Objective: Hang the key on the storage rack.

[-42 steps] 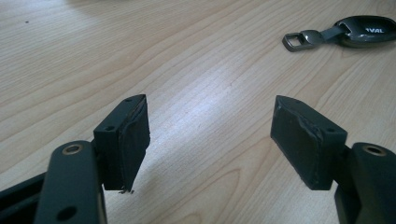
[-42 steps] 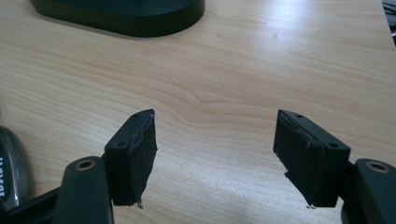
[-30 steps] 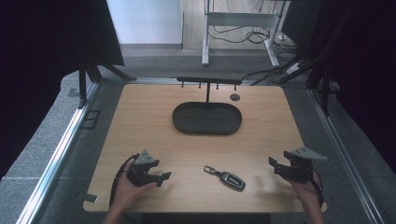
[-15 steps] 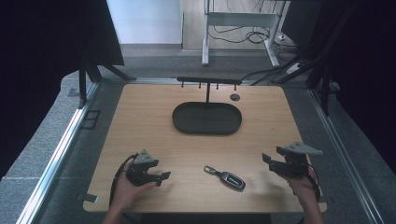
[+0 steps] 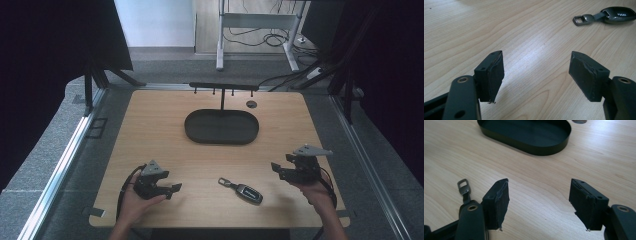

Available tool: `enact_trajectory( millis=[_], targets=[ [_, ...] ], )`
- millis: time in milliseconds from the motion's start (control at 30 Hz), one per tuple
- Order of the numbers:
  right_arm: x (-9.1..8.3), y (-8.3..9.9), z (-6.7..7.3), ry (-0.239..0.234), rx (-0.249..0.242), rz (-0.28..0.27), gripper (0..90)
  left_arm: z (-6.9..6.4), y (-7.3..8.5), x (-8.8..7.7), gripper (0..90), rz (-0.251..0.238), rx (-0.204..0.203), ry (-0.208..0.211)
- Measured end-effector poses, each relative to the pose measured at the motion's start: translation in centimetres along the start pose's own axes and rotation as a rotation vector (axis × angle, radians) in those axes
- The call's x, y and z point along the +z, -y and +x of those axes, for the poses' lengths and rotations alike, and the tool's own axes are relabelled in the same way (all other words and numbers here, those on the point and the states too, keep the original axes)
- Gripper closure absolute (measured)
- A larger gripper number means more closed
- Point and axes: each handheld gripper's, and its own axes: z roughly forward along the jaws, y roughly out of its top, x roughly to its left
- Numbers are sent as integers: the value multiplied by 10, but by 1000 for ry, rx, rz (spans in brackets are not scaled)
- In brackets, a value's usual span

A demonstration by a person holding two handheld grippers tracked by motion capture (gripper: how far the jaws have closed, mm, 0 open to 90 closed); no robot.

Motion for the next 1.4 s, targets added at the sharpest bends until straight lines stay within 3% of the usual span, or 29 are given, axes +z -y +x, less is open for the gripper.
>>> enact_trajectory(
  millis=[300,500,800,1000,1400],
  targets=[
    [0,-18,14,-31,-54,35,335,-2,0,1,291,-1,2,1],
    [7,-30,23,-80,-79,37,378,1,0,-1,291,-10,-5,-4],
    [15,-43,37,-104,-137,56,433,0,0,0,291,-9,-6,-3],
    [21,-52,43,-148,-165,108,472,0,0,0,291,-7,-4,-2],
    [34,-56,55,-178,-189,179,523,-1,0,1,291,-1,1,-1]
  ],
)
